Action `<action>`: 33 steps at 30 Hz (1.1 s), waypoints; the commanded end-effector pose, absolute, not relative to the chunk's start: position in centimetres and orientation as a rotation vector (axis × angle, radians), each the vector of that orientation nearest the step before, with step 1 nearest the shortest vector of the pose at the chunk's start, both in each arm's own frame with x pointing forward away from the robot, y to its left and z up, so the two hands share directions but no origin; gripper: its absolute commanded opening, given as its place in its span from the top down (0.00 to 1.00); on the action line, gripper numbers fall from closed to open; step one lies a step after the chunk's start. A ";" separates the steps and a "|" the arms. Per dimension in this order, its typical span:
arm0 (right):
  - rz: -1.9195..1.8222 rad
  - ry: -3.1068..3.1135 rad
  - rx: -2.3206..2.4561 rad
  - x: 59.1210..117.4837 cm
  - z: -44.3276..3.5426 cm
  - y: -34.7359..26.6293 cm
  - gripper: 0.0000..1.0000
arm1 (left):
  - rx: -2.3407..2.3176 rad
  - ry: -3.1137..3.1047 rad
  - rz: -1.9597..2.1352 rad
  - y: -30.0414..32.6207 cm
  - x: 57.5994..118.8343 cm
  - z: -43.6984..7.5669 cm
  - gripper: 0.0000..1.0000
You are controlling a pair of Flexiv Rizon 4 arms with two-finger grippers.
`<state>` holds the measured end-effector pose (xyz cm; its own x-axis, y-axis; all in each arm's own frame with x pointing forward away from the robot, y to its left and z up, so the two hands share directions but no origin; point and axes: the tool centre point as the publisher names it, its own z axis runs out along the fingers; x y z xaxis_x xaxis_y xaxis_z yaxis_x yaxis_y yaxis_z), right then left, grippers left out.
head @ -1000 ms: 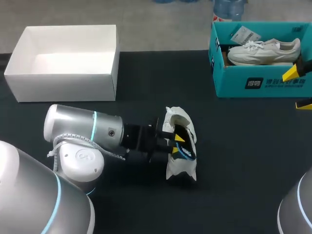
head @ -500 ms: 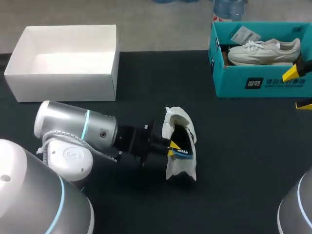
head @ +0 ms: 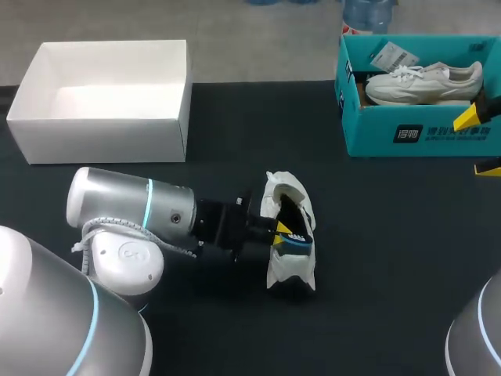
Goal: Take the shoe out of the shoebox, open the shoe tongue, remove and reinsert the insole, then place the shoe into the shoebox
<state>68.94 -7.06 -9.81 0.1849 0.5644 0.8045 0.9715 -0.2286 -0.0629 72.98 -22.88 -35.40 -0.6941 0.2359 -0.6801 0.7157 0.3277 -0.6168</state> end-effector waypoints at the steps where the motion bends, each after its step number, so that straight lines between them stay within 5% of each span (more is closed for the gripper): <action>1: -0.890 -1.438 -1.880 68.9 -9.8 -7.0 0.00 | 0.801 2.152 -1.322 -23.7 73.6 -35.8 0.87; 3: -0.890 -1.438 -1.880 68.9 -9.8 -7.0 0.00 | 0.776 2.145 -1.344 -23.3 73.4 -35.1 0.36; 4: -0.890 -1.438 -1.880 68.9 -9.8 -7.0 0.00 | 0.770 2.141 -1.356 -23.0 73.2 -34.6 0.25; 6: -0.890 -1.438 -1.880 68.9 -9.8 -7.0 0.00 | 0.778 2.123 -1.386 -22.7 72.5 -33.6 0.32; 8: -0.890 -1.438 -1.880 68.9 -9.8 -7.0 0.00 | 0.795 2.101 -1.409 -22.4 71.7 -32.7 0.53; 12: -0.890 -1.438 -1.880 68.9 -9.8 -7.0 0.00 | 0.827 2.081 -1.425 -22.2 70.6 -32.0 0.67; 17: -0.890 -1.438 -1.880 68.9 -9.8 -7.0 0.00 | 0.878 2.080 -1.417 -22.4 69.6 -32.2 0.63; 18: -0.890 -1.438 -1.880 68.9 -9.8 -7.0 0.00 | 0.878 2.084 -1.422 -22.4 69.5 -32.3 0.75; 19: -0.890 -1.438 -1.880 68.9 -9.8 -7.0 0.00 | 0.889 2.089 -1.419 -22.5 69.4 -32.5 1.00; 33: -0.890 -1.438 -1.880 68.9 -9.8 -7.0 0.00 | 0.895 2.112 -1.375 -24.9 71.7 -35.8 1.00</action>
<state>68.94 -7.06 -9.79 0.1852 0.5645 0.8044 0.9714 -0.2289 -0.0631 70.83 -23.09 -34.94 -0.6790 0.2695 -0.6828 0.7336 0.2848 -0.6171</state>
